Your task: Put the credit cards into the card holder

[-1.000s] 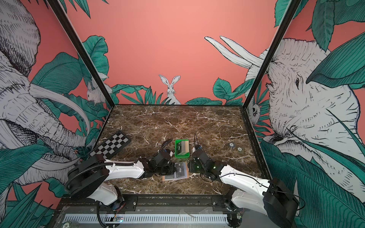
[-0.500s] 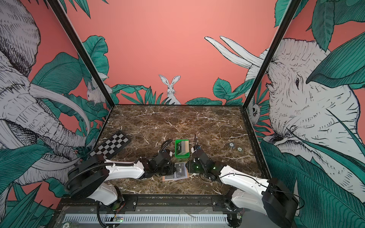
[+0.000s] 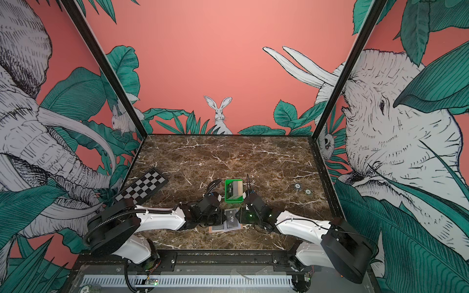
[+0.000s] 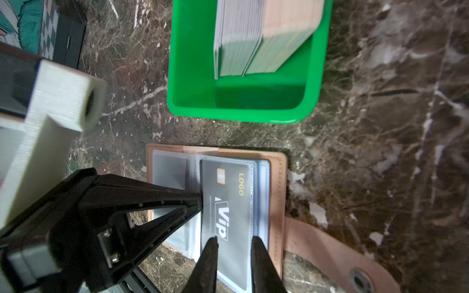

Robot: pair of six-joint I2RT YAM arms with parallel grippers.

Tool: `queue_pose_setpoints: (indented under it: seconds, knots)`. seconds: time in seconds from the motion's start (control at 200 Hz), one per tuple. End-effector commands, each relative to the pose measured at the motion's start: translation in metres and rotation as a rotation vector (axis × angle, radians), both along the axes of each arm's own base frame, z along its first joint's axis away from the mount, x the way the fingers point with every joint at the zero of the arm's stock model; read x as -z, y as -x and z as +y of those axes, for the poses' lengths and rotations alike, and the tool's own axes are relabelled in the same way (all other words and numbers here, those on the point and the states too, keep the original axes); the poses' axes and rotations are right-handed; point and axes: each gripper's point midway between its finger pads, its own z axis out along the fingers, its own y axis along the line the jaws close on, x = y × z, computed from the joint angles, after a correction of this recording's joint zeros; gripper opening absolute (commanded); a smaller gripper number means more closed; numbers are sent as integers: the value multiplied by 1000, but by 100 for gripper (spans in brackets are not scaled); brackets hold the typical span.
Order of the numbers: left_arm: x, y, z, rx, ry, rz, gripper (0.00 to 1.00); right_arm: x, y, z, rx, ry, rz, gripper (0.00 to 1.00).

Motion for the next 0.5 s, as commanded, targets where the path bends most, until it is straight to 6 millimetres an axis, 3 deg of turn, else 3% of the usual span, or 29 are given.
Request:
queue_pose_setpoints:
  seconds: [0.0,0.495]
  knots:
    - [13,5,10,-15,-39,19,0,1,-2,6,-4,-29,-1,24]
    - [15,6,9,-15,-40,24,0,16,-2,2,5,14,24,24]
